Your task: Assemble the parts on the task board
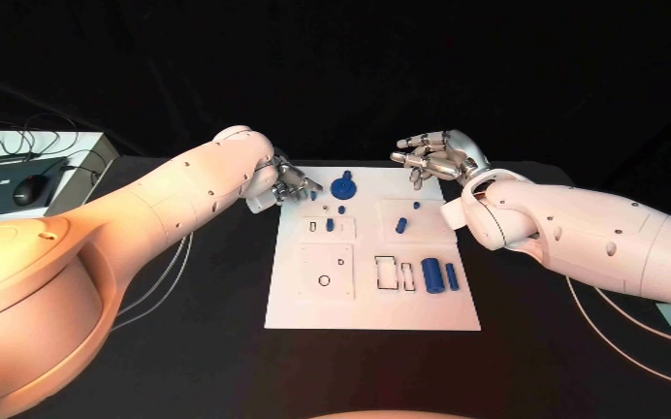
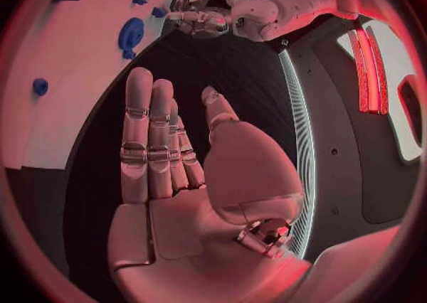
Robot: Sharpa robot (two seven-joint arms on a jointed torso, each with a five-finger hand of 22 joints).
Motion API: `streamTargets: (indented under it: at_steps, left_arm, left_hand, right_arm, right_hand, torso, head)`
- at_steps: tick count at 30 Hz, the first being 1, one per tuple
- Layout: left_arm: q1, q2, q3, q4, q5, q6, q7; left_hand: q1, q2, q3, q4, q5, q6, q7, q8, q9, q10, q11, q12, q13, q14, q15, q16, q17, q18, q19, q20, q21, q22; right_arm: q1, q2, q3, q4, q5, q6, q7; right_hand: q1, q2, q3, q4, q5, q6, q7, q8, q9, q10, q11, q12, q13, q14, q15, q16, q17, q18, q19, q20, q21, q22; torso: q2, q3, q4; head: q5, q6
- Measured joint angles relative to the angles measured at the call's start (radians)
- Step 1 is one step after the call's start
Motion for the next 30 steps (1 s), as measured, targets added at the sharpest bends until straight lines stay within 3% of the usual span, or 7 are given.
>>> streamTargets:
  at_steps: [14,30]
  left_arm:
    - [-0.001,0.004,-0.003,-0.011,0.006,-0.004,0.006]
    - [-0.004,0.011,-0.007,-0.027,0.017,-0.016,0.014]
  left_hand:
    - [0.009,0.009,0.003,-0.008,0.000,0.003,-0.003,-0.004,0.003,0.000,0.000,0.000,0.007,0.000,0.000,0.004,0.003,0.000,0.004,0.004,0.011,0.009]
    - [0.017,0.038,0.011,-0.030,0.000,0.008,-0.008,-0.001,0.020,0.006,-0.006,0.000,0.012,0.006,-0.006,0.012,0.013,0.000,0.007,0.000,0.026,0.020]
  right_arm:
    - [0.001,0.002,0.000,0.002,0.000,0.000,0.000]
    - [0.002,0.004,0.001,0.007,0.000,0.000,0.001]
  right_hand:
    - [0.000,0.000,0.000,0.000,0.000,0.000,0.000,0.000,0.000,0.000,0.000,0.000,0.000,0.000,0.000,0.000,0.000,-0.001,0.000,0.000,0.000,0.000]
    - [0.000,0.000,0.000,0.000,0.000,0.001,-0.002,0.000,0.000,0.001,0.001,0.000,0.000,0.000,0.000,0.000,0.000,-0.002,0.000,0.000,0.000,0.001]
  torso:
    - [0.002,-0.0005,-0.0015]
    - [0.005,-0.0010,-0.0034]
  head:
    - [-0.003,-0.001]
    - [-0.007,-0.001]
